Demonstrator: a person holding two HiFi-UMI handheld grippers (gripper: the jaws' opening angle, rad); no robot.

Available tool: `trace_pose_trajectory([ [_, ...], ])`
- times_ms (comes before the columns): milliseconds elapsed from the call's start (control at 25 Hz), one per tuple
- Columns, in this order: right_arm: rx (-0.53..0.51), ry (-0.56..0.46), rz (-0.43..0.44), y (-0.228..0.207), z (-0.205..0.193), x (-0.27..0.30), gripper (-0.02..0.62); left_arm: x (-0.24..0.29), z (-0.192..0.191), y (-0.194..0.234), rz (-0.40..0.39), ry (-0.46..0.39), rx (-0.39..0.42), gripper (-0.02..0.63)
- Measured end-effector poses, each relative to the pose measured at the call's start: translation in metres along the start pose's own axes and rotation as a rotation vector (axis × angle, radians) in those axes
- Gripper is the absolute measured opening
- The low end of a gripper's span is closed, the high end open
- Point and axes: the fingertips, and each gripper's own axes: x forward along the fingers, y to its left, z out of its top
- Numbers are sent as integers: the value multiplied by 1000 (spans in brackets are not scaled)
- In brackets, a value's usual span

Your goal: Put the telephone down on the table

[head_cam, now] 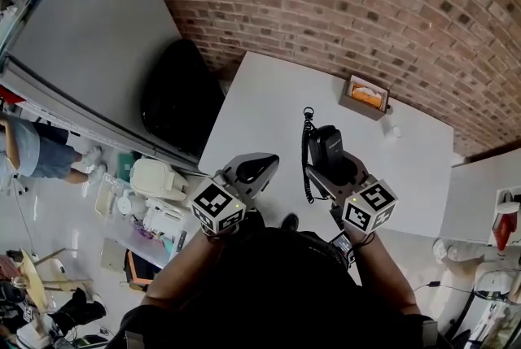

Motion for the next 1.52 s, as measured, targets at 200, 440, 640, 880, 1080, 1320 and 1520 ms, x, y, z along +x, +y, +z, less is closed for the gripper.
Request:
trace_pose_trajectory([
  [200, 17, -7, -40, -3, 13, 29, 273, 3, 9, 34, -50, 14, 9, 8],
  [440, 31, -24, -106, -3, 28, 69, 273, 0, 19, 78, -131, 23, 12, 8],
  [640, 37, -48, -165, 4, 41, 100, 273, -7, 33, 110, -198, 13, 28, 8],
  [880, 55, -74, -223, 10, 45, 124, 273, -11, 39, 135, -265, 19, 45, 8],
  [1080, 71, -55, -240, 8, 41, 137, 273, -6, 35, 149, -287, 29, 34, 8],
  [1320, 86, -35, -226, -3, 39, 151, 273, 3, 34, 157, -278, 26, 34, 8],
  [1520, 87, -12, -208, -25, 42, 165, 273, 17, 29, 167, -266, 46, 22, 8],
])
